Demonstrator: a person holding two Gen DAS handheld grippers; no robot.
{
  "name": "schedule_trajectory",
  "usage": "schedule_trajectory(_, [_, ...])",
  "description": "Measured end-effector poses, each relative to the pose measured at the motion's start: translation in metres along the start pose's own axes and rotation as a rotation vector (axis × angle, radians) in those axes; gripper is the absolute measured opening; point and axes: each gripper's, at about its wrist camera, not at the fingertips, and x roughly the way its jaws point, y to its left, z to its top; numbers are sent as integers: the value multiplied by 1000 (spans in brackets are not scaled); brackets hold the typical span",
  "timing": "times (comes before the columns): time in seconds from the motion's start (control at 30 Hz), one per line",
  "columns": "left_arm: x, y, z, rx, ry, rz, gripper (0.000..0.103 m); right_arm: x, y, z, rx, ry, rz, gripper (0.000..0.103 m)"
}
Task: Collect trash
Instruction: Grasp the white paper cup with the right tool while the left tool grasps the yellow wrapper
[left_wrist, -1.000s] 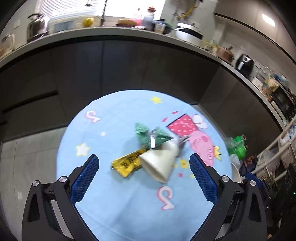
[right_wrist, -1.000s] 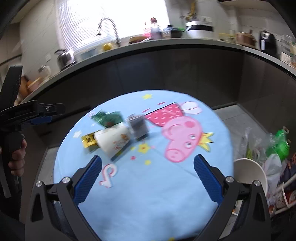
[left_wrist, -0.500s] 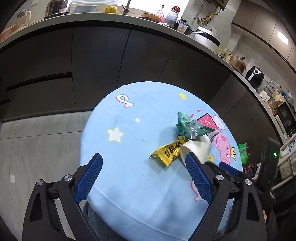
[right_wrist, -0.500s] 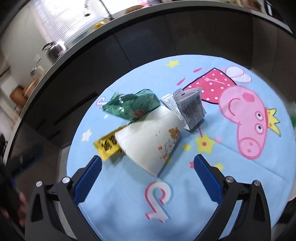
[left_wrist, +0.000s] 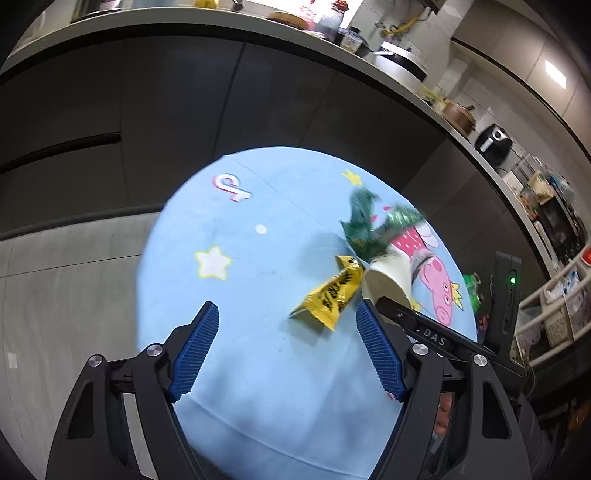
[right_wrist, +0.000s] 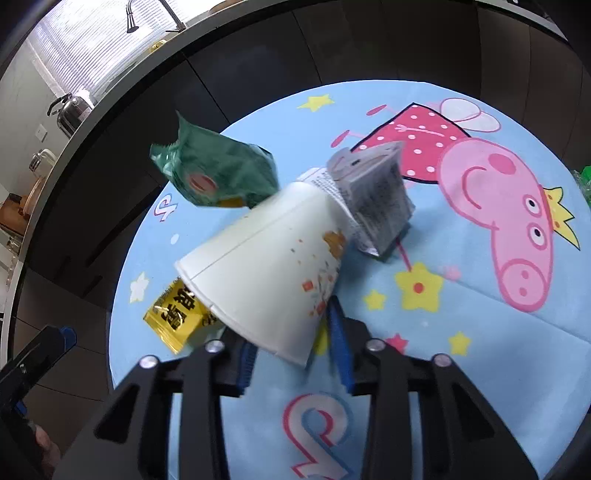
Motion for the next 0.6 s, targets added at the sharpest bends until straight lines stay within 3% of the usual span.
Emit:
schedule_trajectory(0.07, [12, -7, 2, 22, 20, -29, 68, -8, -9, -3, -7, -4, 1, 12])
schedule_trajectory(0.17, [34, -21, 6, 64, 54, -59, 68, -24, -20, -7, -27, -21, -1, 9])
schedule_trajectory(0.33, [75, -38, 6, 132, 118, -14, 68, -45, -26, -16, -61, -37, 4, 9])
schedule_trajectory(0.6, [108, -41, 9, 105, 181, -14, 39, -66, -29, -24, -100, -62, -6, 9])
